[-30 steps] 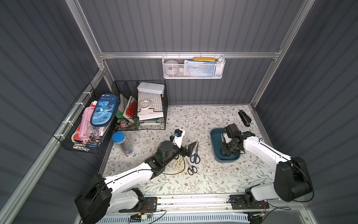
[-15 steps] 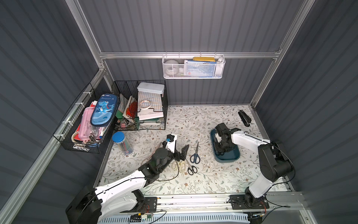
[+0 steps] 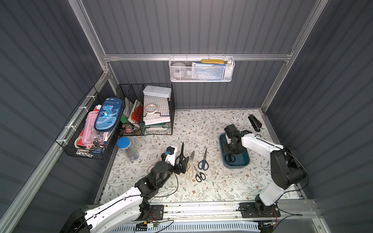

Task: Put the scissors into the storage box
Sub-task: Place the scissors in the storage box, then pick up the scissors from the center of the board.

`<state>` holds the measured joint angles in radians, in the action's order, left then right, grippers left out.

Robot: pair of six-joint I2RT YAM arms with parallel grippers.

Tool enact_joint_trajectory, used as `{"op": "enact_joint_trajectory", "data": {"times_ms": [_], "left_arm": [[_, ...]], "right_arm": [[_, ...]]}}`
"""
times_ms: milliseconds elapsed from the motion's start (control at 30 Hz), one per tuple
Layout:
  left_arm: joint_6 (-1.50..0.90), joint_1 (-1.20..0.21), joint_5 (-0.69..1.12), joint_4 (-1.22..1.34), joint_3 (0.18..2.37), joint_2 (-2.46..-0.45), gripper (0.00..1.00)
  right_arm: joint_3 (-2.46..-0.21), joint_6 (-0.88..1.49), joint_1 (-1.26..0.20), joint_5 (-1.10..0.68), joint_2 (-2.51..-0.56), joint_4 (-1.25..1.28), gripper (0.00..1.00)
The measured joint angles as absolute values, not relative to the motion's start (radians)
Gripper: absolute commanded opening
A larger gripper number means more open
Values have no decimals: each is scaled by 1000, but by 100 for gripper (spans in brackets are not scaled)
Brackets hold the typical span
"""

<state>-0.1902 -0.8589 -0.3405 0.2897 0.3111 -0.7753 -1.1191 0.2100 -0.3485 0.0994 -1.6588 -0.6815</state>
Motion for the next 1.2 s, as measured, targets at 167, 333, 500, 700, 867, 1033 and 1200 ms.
{"op": "enact_joint_trajectory", "data": {"times_ms": [167, 333, 500, 700, 867, 1033, 1200], "left_arm": [[-187, -859, -337, 290, 311, -772, 99], [-186, -859, -338, 292, 311, -767, 99], [-186, -859, -338, 293, 311, -793, 99], [-186, -859, -338, 292, 311, -807, 99], [-186, -859, -340, 291, 311, -794, 99], [-186, -859, -341, 291, 311, -788, 100], [-186, -859, -341, 291, 311, -791, 99]], "right_arm": [[-1151, 263, -382, 89, -1507, -710, 44], [-1172, 362, -562, 46, -1481, -698, 43], [-1246, 461, -729, -9, -1686, -683, 41], [-1317, 544, -775, -69, -1901, -686, 38], [-1341, 591, -789, -75, -1937, -701, 36], [-1385, 632, -790, -64, -1972, -745, 30], [-1392, 662, -790, -60, -1977, -765, 30]]}}
